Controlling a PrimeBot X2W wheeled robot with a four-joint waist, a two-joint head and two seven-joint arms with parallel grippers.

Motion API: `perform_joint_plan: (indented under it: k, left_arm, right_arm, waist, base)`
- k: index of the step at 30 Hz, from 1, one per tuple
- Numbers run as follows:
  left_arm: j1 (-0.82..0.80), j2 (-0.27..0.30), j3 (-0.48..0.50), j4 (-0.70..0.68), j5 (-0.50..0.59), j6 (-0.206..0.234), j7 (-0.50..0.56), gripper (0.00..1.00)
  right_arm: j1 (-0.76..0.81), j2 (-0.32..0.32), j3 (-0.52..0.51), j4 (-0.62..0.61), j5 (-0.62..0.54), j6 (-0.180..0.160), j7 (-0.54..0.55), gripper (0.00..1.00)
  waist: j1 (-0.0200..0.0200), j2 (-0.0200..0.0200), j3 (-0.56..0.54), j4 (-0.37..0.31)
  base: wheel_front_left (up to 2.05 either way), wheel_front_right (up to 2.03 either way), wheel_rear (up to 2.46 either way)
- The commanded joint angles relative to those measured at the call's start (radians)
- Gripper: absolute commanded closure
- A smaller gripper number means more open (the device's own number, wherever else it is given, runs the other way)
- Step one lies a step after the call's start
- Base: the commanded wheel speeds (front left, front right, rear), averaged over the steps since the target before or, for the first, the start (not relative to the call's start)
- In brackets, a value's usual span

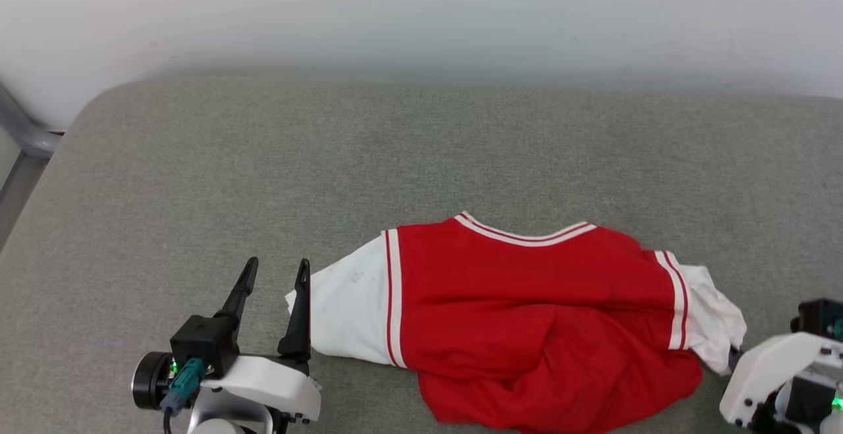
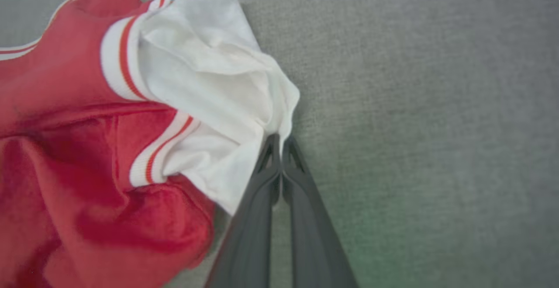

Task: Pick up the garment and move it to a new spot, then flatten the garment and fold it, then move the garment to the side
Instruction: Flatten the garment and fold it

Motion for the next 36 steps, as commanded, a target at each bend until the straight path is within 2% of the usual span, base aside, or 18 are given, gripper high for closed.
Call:
perform_joint_plan:
  k: [1,2,3,4,10,15,19,23,30,33,36]
  left_arm:
    - [0.016,0.004,0.001,0.005,-0.006,0.0,-0.002,0.0]
    - [0.019,0.005,0.001,0.008,-0.007,0.0,-0.002,0.0]
    - [0.02,0.007,0.001,0.011,-0.008,-0.001,-0.001,0.0]
    - [0.022,0.007,0.0,0.013,-0.009,-0.001,-0.001,0.0]
    - [0.043,0.013,-0.005,0.026,-0.016,0.003,0.01,0.0]
    - [0.067,0.019,0.001,0.031,-0.024,0.017,0.022,0.0]
    - [0.081,0.026,0.007,0.026,-0.032,0.026,0.031,0.0]
    - [0.089,0.035,0.013,0.021,-0.034,0.035,0.039,0.0]
    - [0.095,0.056,0.024,0.031,-0.046,0.044,0.068,0.0]
    - [0.084,0.073,0.027,0.038,-0.052,0.041,0.096,0.0]
    - [0.057,0.088,0.023,0.05,-0.075,0.016,0.155,0.0]
  right_arm:
    - [0.019,0.015,-0.013,0.017,0.002,-0.001,-0.016,0.99]
    - [0.024,0.019,-0.018,0.026,0.005,-0.001,-0.027,0.83]
    - [0.028,0.024,-0.025,0.032,0.009,-0.001,-0.047,0.31]
    - [0.03,0.028,-0.032,0.035,0.016,-0.001,-0.074,0.0]
    - [0.042,0.041,-0.033,-0.004,0.005,-0.001,-0.281,0.0]
    - [0.077,0.042,0.034,-0.07,-0.031,-0.001,-0.419,0.0]
    - [0.115,0.043,0.101,-0.154,-0.05,-0.001,-0.484,0.0]
    - [0.165,0.042,0.165,-0.263,-0.058,-0.001,-0.499,0.0]
    - [0.273,0.042,0.242,-0.445,-0.059,-0.001,-0.457,0.0]
    - [0.307,0.042,0.255,-0.502,-0.047,-0.001,-0.436,0.0]
    - [0.326,0.042,0.259,-0.539,-0.036,-0.001,-0.42,0.0]
  waist:
    - [0.0,0.0,-0.005,-0.001]
    - [0.0,0.0,-0.007,-0.002]
    - [0.0,0.0,-0.009,-0.001]
    - [0.0,0.0,-0.013,-0.001]
    - [0.0,0.0,-0.05,0.003]
    - [0.0,0.0,-0.094,-0.002]
    - [0.0,0.0,-0.113,-0.008]
    - [0.0,0.0,-0.127,-0.018]
    - [0.0,0.0,-0.142,-0.035]
    - [0.0,0.0,-0.139,-0.047]
    - [0.0,0.0,-0.129,-0.06]
  base:
    - [0.0,0.0,0.0]
    - [0.0,0.0,0.0]
    - [0.0,0.0,0.0]
    - [0.0,0.0,0.0]
    - [0.0,0.0,0.0]
    - [0.0,0.0,0.0]
    - [0.0,0.0,0.0]
    - [0.0,0.0,0.0]
    - [0.0,0.0,0.0]
    - [0.0,0.0,0.0]
    - [0.0,0.0,0.0]
